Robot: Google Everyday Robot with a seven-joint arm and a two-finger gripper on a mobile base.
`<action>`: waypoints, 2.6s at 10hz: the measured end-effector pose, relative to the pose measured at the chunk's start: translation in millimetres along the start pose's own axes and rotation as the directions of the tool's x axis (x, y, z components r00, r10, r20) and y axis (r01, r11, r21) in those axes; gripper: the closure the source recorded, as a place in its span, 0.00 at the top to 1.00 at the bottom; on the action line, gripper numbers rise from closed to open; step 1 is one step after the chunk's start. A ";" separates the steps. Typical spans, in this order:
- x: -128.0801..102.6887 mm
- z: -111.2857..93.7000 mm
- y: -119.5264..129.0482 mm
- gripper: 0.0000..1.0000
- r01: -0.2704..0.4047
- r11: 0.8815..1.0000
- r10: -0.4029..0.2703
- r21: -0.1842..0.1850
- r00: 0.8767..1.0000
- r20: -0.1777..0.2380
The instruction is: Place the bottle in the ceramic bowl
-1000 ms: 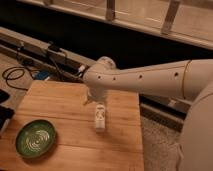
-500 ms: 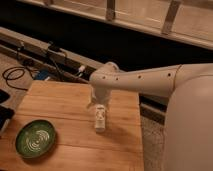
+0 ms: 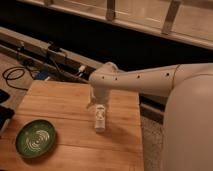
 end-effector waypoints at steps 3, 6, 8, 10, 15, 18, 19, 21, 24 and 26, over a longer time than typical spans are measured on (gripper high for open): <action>-3.5 37.8 -21.9 0.65 -0.036 0.999 0.036 -0.007 0.998 -0.060; 0.0 74.7 -40.7 0.65 -0.087 0.996 0.083 -0.033 0.989 -0.124; 8.0 91.9 -36.6 0.63 -0.093 0.995 0.085 -0.043 0.983 -0.163; 14.8 99.4 -23.9 0.45 -0.075 0.996 0.065 -0.053 0.983 -0.172; 22.0 97.1 -9.5 0.01 -0.056 0.996 0.045 -0.066 0.986 -0.161; 15.3 60.6 -0.1 0.00 -0.023 0.997 0.017 -0.067 0.997 -0.081; 12.3 41.1 6.7 0.00 -0.002 0.998 -0.001 -0.067 0.999 -0.048; 10.3 7.0 35.7 0.00 0.061 0.996 -0.060 -0.064 0.998 0.019; 26.9 -8.0 84.0 0.00 0.151 0.987 -0.147 -0.060 0.987 0.060; 49.7 0.3 105.7 0.00 0.199 0.978 -0.196 -0.058 0.979 0.058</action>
